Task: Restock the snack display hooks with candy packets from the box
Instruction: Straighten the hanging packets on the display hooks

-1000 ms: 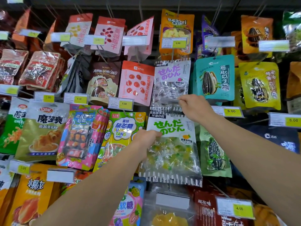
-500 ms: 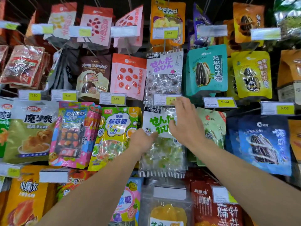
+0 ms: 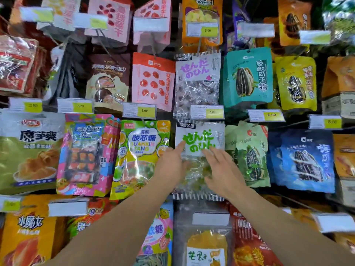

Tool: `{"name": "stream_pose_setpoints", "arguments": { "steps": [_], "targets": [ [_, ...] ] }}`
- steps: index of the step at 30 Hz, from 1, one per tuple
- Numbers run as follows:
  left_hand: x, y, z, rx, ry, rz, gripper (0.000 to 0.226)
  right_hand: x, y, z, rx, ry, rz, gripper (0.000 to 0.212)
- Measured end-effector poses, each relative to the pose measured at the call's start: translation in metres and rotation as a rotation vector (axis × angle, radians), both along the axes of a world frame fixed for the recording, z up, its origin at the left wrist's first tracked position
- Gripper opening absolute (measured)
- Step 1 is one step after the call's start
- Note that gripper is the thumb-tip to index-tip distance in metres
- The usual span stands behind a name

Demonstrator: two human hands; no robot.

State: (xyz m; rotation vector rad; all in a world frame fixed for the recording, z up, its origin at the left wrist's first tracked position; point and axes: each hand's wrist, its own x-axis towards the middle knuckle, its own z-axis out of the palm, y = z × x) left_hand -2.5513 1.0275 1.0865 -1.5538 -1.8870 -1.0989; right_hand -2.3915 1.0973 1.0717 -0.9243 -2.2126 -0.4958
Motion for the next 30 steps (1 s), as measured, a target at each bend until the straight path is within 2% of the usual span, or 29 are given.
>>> {"name": "stream_pose_setpoints", "arguments": {
  "steps": [5, 9, 13, 17, 20, 26, 30],
  "targets": [
    [-0.01, 0.006, 0.001, -0.024, -0.009, -0.095, 0.072, -0.01, -0.017, 0.007, -0.11, -0.013, -0.114, 0.093],
    [-0.016, -0.004, -0.002, -0.052, 0.019, -0.181, 0.071, -0.012, -0.044, 0.002, -0.122, -0.002, -0.176, 0.084],
    [-0.02, -0.031, -0.014, -0.076, 0.026, -0.249, 0.073, -0.009, -0.087, -0.013, -0.184, 0.005, -0.21, 0.082],
    [-0.025, -0.068, -0.034, -0.07, -0.038, -0.328, 0.062, -0.004, -0.138, -0.025, -0.234, -0.041, -0.251, 0.083],
    [-0.025, -0.103, -0.051, -0.089, -0.06, -0.337, 0.064, 0.001, -0.172, -0.04, -0.264, -0.055, -0.269, 0.08],
    [-0.023, -0.208, -0.121, -0.169, -0.167, -0.374, 0.051, -0.003, -0.253, -0.108, -0.328, -0.088, -0.259, 0.083],
    [-0.037, -0.277, -0.185, -0.288, -0.134, -0.319, 0.05, -0.014, -0.309, -0.176, -0.412, -0.147, -0.206, 0.077]
  ]
}}
